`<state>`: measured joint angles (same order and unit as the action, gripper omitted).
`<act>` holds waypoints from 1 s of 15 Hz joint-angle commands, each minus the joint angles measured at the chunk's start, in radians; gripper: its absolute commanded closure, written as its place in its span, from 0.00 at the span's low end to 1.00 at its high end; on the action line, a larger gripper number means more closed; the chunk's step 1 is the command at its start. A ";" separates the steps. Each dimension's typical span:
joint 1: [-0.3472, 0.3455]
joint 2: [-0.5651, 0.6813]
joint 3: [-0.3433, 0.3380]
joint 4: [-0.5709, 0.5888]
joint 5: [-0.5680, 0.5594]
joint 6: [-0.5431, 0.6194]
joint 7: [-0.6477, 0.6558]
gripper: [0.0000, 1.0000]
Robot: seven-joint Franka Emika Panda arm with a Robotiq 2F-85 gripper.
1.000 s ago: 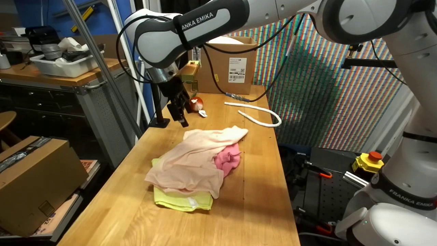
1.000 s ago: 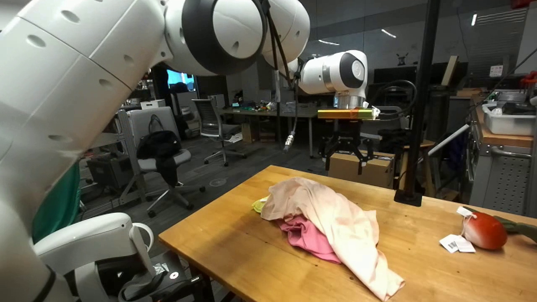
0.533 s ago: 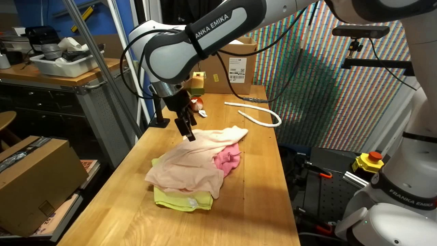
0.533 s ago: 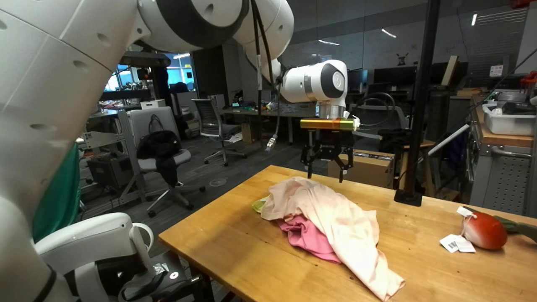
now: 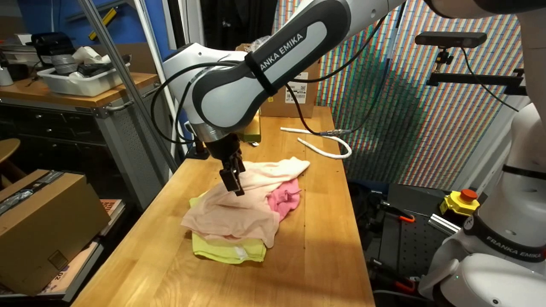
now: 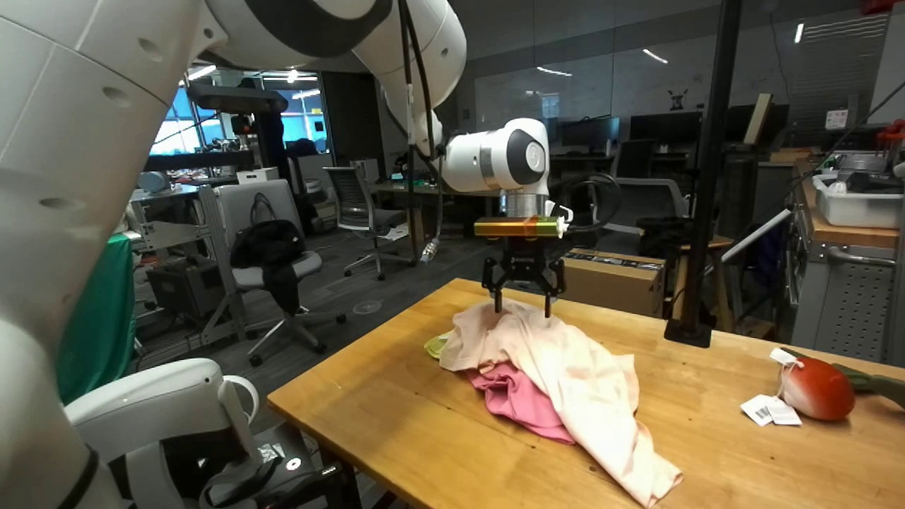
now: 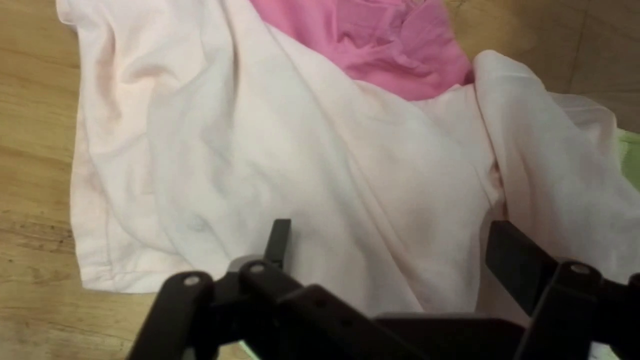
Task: Move the white rope and radish to the right, move the peach shirt forwards, move the yellow towel and pink shirt to the left
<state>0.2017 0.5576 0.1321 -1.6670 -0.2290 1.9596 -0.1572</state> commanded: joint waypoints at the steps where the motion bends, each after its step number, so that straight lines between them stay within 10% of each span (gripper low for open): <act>1: 0.034 -0.049 -0.001 -0.064 -0.033 0.049 0.046 0.00; 15: 0.052 -0.045 0.029 -0.070 0.080 0.098 0.155 0.00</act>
<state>0.2550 0.5418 0.1478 -1.7137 -0.1947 2.0652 -0.0258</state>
